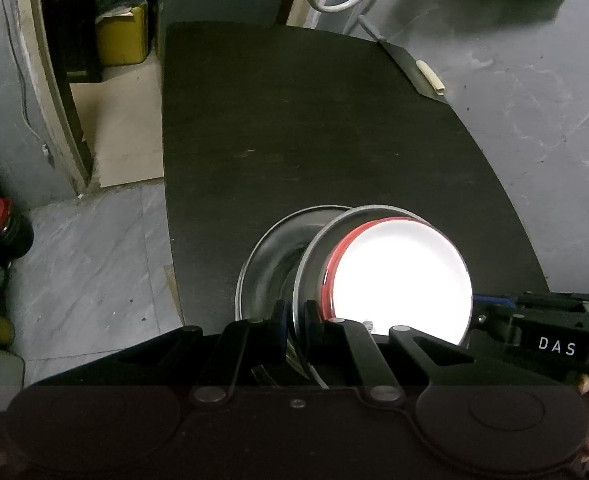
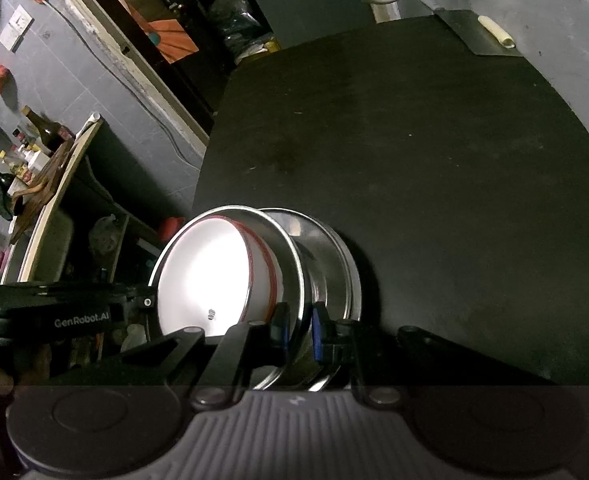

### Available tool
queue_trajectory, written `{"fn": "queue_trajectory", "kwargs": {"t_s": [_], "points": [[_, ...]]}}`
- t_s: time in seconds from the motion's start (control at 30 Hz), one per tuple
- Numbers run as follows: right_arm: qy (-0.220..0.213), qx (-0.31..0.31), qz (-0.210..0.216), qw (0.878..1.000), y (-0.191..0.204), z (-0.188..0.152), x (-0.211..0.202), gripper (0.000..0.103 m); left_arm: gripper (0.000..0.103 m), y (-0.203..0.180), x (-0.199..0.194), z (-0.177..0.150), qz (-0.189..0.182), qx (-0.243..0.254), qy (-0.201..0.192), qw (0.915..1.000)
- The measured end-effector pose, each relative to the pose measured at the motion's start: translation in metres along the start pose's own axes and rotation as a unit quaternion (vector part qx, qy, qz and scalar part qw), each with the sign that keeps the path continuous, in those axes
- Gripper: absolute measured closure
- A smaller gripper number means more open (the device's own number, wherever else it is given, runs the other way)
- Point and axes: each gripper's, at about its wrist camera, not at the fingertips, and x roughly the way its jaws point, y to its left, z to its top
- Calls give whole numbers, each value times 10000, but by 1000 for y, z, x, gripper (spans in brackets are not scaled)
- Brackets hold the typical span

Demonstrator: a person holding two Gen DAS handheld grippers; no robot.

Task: Organize plates and bowls
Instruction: 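Lower the bowl stack with both grippers onto the stacked steel plates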

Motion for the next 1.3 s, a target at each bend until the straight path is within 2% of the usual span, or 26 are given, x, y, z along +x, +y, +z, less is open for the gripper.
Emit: {"fn": "queue_trajectory", "kwargs": {"t_s": [1.3], "points": [[167,98,-73,9998,2,1,14,89,97,1,15,6,44,-62,222,9997]]}}
